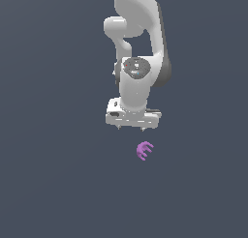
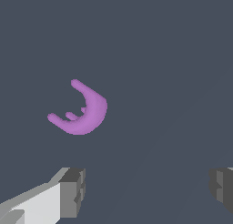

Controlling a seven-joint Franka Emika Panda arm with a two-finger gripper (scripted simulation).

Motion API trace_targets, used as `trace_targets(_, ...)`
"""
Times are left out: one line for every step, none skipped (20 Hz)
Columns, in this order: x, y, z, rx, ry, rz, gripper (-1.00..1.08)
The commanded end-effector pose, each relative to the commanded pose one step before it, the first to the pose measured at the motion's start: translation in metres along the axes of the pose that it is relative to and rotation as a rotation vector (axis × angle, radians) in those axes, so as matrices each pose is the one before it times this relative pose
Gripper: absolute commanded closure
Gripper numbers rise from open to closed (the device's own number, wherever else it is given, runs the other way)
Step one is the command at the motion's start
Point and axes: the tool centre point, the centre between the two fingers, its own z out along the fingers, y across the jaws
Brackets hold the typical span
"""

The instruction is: Pick up the object and move it to a goal position.

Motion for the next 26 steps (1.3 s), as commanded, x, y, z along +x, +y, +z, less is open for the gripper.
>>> trace_targets(0.0038, -0.00507, 0.00408, 0.00135, -0.00022, 0.04601, -0.92)
trace_targets(0.00163, -0.00235, 0.00186, 0.00057, -0.00002, 0.02111, -0.92)
trace_targets(0.00165, -0.00254, 0.00198, 0.00058, -0.00002, 0.02233, -0.92)
trace_targets(0.00165, -0.00272, 0.00211, 0.00057, -0.00003, 0.02354, -0.92)
trace_targets(0.0016, -0.00285, 0.00219, 0.00055, -0.00002, 0.0242, -0.92)
trace_targets(0.0015, -0.0029, 0.00222, 0.00051, -0.00002, 0.02417, -0.92)
trace_targets(0.00139, -0.00294, 0.00224, 0.00048, -0.00001, 0.02414, -0.92)
trace_targets(0.00128, -0.00299, 0.00226, 0.00044, -0.00001, 0.02411, -0.92)
trace_targets(0.00118, -0.00302, 0.00228, 0.00041, 0.0, 0.02409, -0.92)
trace_targets(0.00107, -0.00305, 0.0023, 0.00038, 0.00002, 0.02405, -0.92)
trace_targets(0.00096, -0.00308, 0.00232, 0.00035, 0.00003, 0.02402, -0.92)
trace_targets(0.00085, -0.00311, 0.00233, 0.00032, 0.00004, 0.02398, -0.92)
trace_targets(0.00074, -0.00313, 0.00235, 0.00029, 0.00006, 0.02395, -0.92)
trace_targets(0.00063, -0.00315, 0.00237, 0.00027, 0.00008, 0.02392, -0.92)
trace_targets(0.00051, -0.00315, 0.00237, 0.00024, 0.0001, 0.02371, -0.92)
trace_targets(0.00038, -0.00301, 0.00228, 0.00021, 0.00011, 0.02263, -0.92)
trace_targets(0.00026, -0.00286, 0.00217, 0.00018, 0.00012, 0.02136, -0.92)
trace_targets(0.00016, -0.0027, 0.00206, 0.00016, 0.00013, 0.02012, -0.92)
trace_targets(0.00008, -0.00253, 0.00195, 0.00014, 0.00014, 0.01888, -0.92)
trace_targets(0.0, -0.00237, 0.00183, 0.00012, 0.00014, 0.01763, -0.92)
trace_targets(-0.00006, -0.00221, 0.00171, 0.00011, 0.00014, 0.0164, -0.92)
trace_targets(-0.0001, -0.00204, 0.00159, 0.00009, 0.00014, 0.01518, -0.92)
trace_targets(-0.00013, -0.00187, 0.00147, 0.00008, 0.00014, 0.01395, -0.92)
trace_targets(-0.00016, -0.00171, 0.00135, 0.00007, 0.00014, 0.01271, -0.92)
trace_targets(-0.00018, -0.00154, 0.00122, 0.00006, 0.00013, 0.01149, -0.92)
trace_targets(-0.00017, -0.00137, 0.0011, 0.00005, 0.00012, 0.01029, -0.92)
